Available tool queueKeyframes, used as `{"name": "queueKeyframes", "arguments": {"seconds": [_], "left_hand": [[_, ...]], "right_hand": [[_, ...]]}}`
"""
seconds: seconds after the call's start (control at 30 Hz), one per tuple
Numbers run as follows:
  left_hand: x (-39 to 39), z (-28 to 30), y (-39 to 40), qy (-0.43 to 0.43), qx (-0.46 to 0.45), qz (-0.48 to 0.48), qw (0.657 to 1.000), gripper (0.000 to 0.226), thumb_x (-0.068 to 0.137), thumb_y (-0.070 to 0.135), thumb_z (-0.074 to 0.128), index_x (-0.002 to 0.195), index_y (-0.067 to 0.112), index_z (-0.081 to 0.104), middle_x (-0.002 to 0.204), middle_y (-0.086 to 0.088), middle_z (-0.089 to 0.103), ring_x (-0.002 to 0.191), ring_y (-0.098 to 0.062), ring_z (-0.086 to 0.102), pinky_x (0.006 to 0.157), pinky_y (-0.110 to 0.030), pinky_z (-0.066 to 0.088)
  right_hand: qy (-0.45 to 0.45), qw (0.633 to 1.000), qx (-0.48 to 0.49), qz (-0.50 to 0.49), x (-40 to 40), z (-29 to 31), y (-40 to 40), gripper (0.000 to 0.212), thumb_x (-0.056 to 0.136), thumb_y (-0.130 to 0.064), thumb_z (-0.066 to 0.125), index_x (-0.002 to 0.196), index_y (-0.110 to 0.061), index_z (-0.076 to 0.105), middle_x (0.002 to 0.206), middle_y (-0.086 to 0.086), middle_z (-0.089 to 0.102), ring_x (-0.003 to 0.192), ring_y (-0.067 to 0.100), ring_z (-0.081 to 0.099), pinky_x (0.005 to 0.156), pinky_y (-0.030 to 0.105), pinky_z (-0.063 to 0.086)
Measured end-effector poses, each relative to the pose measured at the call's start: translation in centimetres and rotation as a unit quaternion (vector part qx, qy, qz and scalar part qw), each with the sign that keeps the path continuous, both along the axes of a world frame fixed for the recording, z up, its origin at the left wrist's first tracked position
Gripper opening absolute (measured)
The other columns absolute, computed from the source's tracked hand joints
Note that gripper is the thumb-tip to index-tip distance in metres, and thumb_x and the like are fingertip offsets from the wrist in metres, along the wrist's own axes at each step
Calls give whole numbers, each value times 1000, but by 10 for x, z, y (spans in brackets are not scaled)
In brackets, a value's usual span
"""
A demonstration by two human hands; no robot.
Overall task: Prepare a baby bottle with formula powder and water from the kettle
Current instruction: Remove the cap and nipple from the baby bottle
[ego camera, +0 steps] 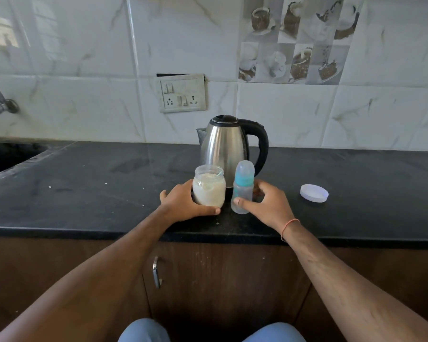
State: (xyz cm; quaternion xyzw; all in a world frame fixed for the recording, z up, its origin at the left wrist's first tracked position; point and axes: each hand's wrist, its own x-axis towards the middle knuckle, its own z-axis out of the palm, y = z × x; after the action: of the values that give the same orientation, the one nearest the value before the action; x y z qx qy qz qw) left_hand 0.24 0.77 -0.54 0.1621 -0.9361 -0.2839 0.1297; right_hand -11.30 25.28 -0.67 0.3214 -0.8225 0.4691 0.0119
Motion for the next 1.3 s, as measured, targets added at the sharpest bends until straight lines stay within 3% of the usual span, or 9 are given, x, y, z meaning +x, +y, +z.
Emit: {"name": "queueKeyframes", "arguments": {"seconds": [0.33,0.53,0.67,0.8,0.9,0.97,1.07,1.2,1.3], "left_hand": [[44,7,-71,-27,-6,70,997,109,57,88,83,151,44,48,120,22,65,117,-13,57,122,-55,29],[61,-2,-102,-19,60,61,996,119,38,100,81,143,56,47,128,27,68,127,-14,64,120,-57,42],[65,0,-97,-9,69,49,996,120,39,98,82,145,58,43,131,29,65,130,-14,61,122,-59,38],[64,-4,-99,55,87,60,993,128,48,91,87,158,51,33,151,19,58,143,-19,54,126,-63,31],[64,1,-88,158,92,113,977,137,57,90,75,171,40,17,177,7,29,163,-22,28,132,-66,16],[65,14,-70,255,36,143,956,128,66,88,66,172,37,15,180,3,18,166,-21,16,132,-63,7],[58,36,-42,373,-49,118,919,103,83,72,66,170,34,25,174,3,24,159,-12,15,131,-55,10],[35,50,1,383,-125,-32,915,75,94,51,71,159,24,46,152,3,51,143,-10,37,123,-42,32],[19,42,34,330,-37,-133,934,65,97,33,79,154,23,50,138,12,60,126,-8,58,102,-32,53]], "right_hand": [[6,1000,-22,18,5,-7,-9,45,84,-49,89,121,-33,70,106,-17,75,98,3,70,77,14,50],[6,999,-24,22,6,-6,-11,41,86,-48,88,119,-35,68,104,-19,74,97,3,70,77,13,49],[2,999,-27,23,5,-8,-12,43,85,-49,89,120,-34,68,104,-18,74,96,5,71,77,15,51],[4,999,-28,23,3,-9,-13,47,85,-51,89,124,-33,69,107,-20,74,98,5,71,77,14,52],[3,999,-28,21,2,-10,-13,52,84,-53,89,127,-31,69,109,-19,74,100,6,71,79,15,53],[1,999,-29,21,2,-10,-13,54,83,-54,89,128,-31,69,111,-18,74,102,6,71,81,17,54],[-3,999,-30,24,1,-9,-12,54,82,-54,89,127,-32,69,111,-18,74,103,5,70,84,19,55],[-11,999,-28,31,3,-7,-11,47,83,-52,89,122,-36,68,110,-19,73,102,3,69,81,15,51],[-10,999,-22,33,6,-4,-11,46,84,-49,90,122,-34,68,107,-17,73,97,1,69,75,10,48]]}}
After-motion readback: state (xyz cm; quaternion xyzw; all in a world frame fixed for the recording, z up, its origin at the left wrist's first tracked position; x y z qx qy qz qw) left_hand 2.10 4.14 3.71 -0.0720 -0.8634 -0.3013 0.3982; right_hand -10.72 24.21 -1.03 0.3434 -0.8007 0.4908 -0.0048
